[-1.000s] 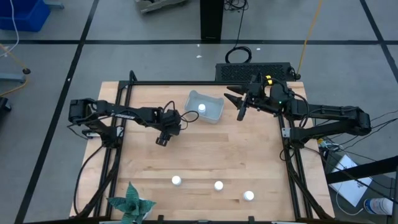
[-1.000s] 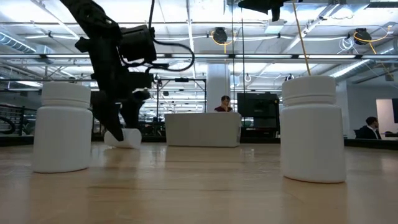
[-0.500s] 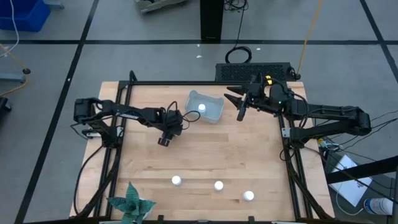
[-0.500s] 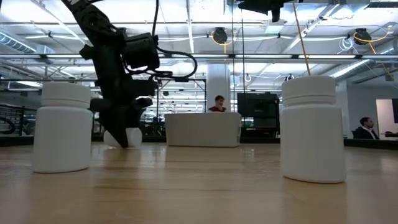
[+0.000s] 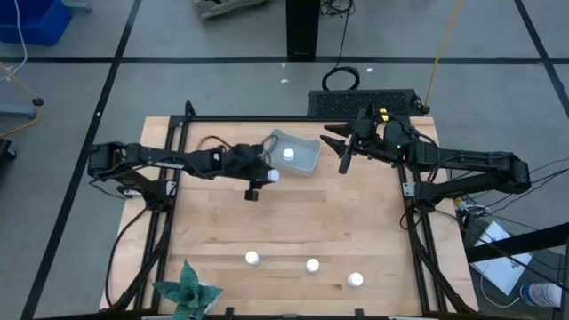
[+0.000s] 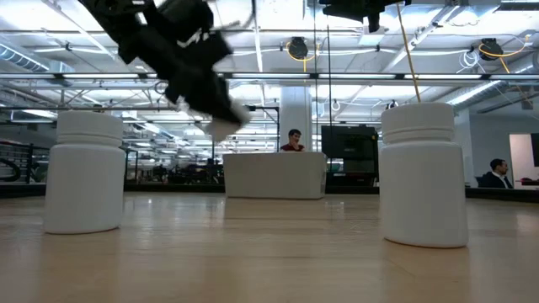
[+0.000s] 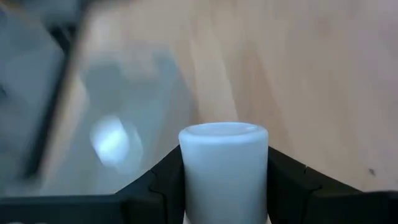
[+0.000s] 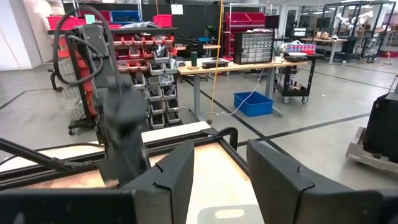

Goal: Pick and place pill bottles into a basket
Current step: Put the white pill bottle into the gray bin

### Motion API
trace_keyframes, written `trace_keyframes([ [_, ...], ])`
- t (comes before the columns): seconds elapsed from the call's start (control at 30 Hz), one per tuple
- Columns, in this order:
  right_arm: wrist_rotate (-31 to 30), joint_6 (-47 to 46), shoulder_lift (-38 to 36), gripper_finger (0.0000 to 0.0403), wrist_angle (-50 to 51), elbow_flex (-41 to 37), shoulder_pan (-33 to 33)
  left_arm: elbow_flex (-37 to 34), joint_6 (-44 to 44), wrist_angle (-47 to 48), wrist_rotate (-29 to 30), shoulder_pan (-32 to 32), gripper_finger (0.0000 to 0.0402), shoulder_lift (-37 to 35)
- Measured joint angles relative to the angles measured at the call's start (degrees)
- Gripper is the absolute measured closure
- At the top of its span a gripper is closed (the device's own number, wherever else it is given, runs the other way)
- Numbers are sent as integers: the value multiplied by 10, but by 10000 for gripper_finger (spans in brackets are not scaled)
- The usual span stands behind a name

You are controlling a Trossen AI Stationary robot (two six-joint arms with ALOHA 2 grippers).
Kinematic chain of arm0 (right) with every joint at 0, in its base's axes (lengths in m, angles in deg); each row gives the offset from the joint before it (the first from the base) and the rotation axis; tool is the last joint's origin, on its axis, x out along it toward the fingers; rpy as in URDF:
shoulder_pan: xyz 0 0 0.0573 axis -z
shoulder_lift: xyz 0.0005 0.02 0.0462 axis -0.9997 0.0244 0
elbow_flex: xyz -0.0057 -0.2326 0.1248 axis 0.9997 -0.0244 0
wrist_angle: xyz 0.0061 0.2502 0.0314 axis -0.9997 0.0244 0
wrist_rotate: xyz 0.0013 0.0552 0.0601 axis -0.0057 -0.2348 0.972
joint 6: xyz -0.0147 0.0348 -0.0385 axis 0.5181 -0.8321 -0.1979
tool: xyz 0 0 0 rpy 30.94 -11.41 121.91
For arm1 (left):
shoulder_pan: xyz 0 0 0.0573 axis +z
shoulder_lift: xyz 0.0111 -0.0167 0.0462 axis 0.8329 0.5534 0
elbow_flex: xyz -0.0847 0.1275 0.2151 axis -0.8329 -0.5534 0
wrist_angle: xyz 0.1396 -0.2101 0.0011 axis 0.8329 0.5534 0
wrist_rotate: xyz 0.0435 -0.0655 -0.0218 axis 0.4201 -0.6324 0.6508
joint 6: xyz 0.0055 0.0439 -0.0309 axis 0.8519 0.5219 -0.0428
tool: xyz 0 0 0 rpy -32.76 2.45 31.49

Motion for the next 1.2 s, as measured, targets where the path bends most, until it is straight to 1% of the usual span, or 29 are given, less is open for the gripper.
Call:
trace_keyframes([
  [0.07, 0, -3, 0, 264, 3, 0, 0, 0, -5, -67, -24, 0, 235, -12],
  [0.23, 0, -4, 0, 264, 16, 0, 0, 0, -22, -230, -85, 2, 235, -11],
  [0.33, 0, -4, 0, 264, 18, 0, 0, 1, -34, -313, -101, 3, 235, 0],
  [0.37, 0, -4, 0, 264, 19, 0, 0, 1, -40, -325, -108, 3, 235, 4],
  [0.5, 2, -8, 0, 264, 16, -11, 0, 1, -42, -349, -113, 5, 235, 14],
  [0.63, 3, -26, 0, 264, -1, -43, 0, 0, -41, -317, -105, 14, 235, 20],
  [0.83, 3, -48, 19, 264, -79, -101, -15, 0, -37, -325, -113, 28, 235, 22],
  [0.9, 3, -50, 34, 264, -112, -105, -23, 0, -37, -319, -114, 33, 235, 21],
  [0.97, 3, -50, 47, 264, -120, -106, -32, 0, -38, -303, -115, 35, 235, 22],
  [1.2, 4, -51, 118, 264, -200, -105, -62, 0, -37, -289, -114, 35, 236, 22],
])
